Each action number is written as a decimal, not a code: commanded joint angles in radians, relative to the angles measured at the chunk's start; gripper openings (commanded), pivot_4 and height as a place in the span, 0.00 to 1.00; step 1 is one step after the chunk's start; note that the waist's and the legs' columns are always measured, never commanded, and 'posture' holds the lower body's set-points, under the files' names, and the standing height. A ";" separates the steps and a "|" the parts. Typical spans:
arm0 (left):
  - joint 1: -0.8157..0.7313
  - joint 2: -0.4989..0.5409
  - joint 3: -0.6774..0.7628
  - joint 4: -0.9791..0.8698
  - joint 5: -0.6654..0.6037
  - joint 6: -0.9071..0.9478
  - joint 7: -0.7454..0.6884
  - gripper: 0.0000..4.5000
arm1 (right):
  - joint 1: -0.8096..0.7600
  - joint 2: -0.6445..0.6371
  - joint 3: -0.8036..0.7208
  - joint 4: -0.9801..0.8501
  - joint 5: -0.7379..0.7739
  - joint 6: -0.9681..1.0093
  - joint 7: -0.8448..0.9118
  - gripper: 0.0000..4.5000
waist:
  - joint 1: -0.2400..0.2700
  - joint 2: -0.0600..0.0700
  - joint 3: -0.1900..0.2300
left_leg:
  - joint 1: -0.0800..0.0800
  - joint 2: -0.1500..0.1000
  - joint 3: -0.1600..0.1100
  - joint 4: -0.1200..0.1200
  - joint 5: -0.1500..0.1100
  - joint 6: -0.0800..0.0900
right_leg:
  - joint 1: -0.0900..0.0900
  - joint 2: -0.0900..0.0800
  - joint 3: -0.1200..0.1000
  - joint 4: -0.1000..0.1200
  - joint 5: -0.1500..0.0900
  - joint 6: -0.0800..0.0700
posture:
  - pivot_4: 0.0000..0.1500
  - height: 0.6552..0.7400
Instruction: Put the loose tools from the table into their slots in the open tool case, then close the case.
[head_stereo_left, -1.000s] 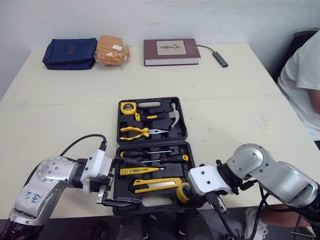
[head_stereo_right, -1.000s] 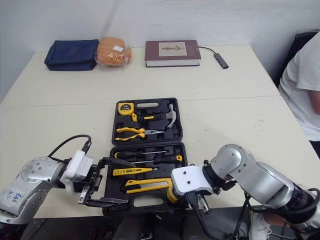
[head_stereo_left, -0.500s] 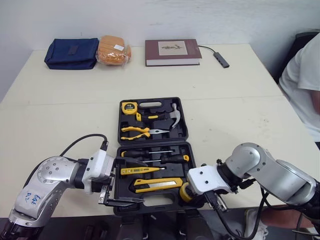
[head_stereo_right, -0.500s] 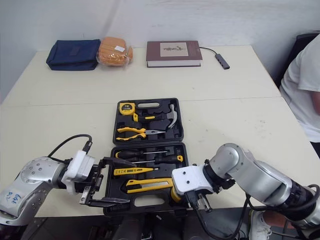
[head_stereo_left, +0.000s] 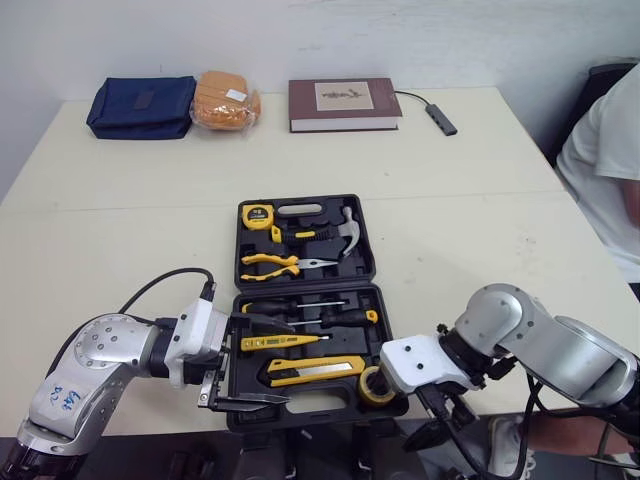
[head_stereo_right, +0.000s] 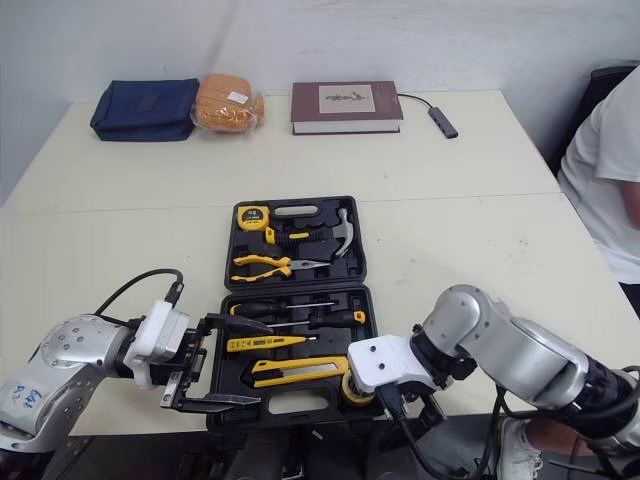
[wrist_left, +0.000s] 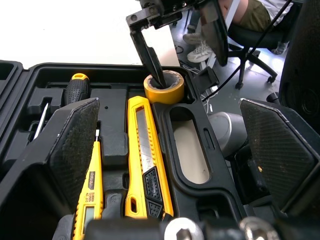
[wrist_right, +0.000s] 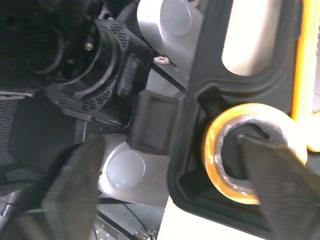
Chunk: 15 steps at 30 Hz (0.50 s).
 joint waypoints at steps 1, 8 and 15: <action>0.008 0.002 0.021 -0.020 -0.008 -0.013 0.003 1.00 | 0.011 -0.036 -0.086 -0.007 0.077 -0.016 0.044 0.96 | 0.000 0.000 0.000 | 0.000 0.000 0.000 0.000 0.000 0.000 | 0.000 0.000 0.000 0.000 0.000 0.000 | 1.00 1.00; 0.001 -0.001 0.018 -0.005 0.001 -0.025 0.003 1.00 | 0.118 -0.038 -0.265 0.024 0.201 -0.058 0.028 0.96 | 0.002 0.000 0.000 | 0.000 0.000 0.000 0.000 0.000 0.000 | 0.001 0.000 0.000 0.000 0.000 0.000 | 1.00 1.00; -0.017 -0.010 0.017 0.010 0.000 -0.028 0.011 1.00 | 0.320 0.084 -0.441 0.070 0.295 -0.231 -0.017 0.54 | 0.003 -0.001 0.000 | 0.000 0.000 0.000 0.000 0.000 0.001 | 0.001 0.001 -0.001 0.000 0.000 0.000 | 1.00 1.00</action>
